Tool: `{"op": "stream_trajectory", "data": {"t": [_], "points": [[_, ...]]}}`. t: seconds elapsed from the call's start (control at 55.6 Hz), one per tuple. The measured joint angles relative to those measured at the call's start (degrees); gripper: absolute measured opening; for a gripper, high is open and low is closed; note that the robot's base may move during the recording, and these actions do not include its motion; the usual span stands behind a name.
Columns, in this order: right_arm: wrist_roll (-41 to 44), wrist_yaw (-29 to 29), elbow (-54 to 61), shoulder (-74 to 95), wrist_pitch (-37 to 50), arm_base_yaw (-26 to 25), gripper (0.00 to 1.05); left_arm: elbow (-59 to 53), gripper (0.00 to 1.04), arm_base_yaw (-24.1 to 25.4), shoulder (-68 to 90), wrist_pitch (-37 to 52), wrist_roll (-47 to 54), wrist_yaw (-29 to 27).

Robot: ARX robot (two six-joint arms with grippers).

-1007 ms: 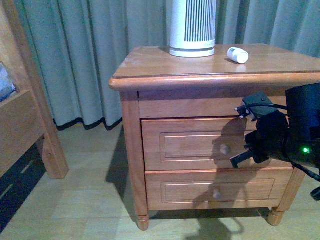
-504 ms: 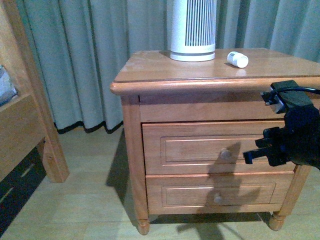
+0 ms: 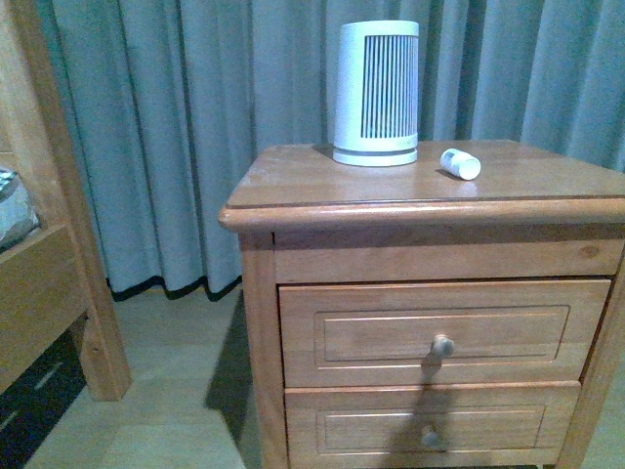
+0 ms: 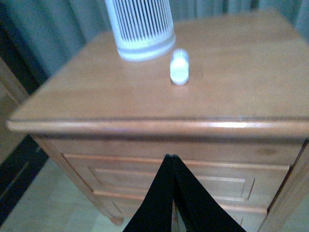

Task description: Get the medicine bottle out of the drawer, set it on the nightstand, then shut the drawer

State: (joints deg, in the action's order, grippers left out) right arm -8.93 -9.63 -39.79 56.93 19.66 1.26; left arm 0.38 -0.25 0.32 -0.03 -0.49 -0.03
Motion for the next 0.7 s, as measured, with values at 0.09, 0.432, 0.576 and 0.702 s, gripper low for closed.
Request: {"op": "stream_trajectory", "data": {"t": [0.09,0.432,0.576,0.702], "points": [[2.4,2.8,2.3,-9.2,-3.5,-0.2,0.05,0.0,0.98,0.0,0.0,0.0,0.0,0.0],[8.4,9.6,28.3,-48.7,-21.4,-1.2,0.03,0.0,0.98,0.0,0.0,0.0,0.0,0.0],[8.6,9.6,39.0,-55.7,-20.2,-1.2,0.03,0.0,0.98,0.0,0.0,0.0,0.0,0.0],[8.6,9.6,39.0,-56.5,-19.8,-1.2,0.03,0.0,0.98,0.0,0.0,0.0,0.0,0.0]]}}
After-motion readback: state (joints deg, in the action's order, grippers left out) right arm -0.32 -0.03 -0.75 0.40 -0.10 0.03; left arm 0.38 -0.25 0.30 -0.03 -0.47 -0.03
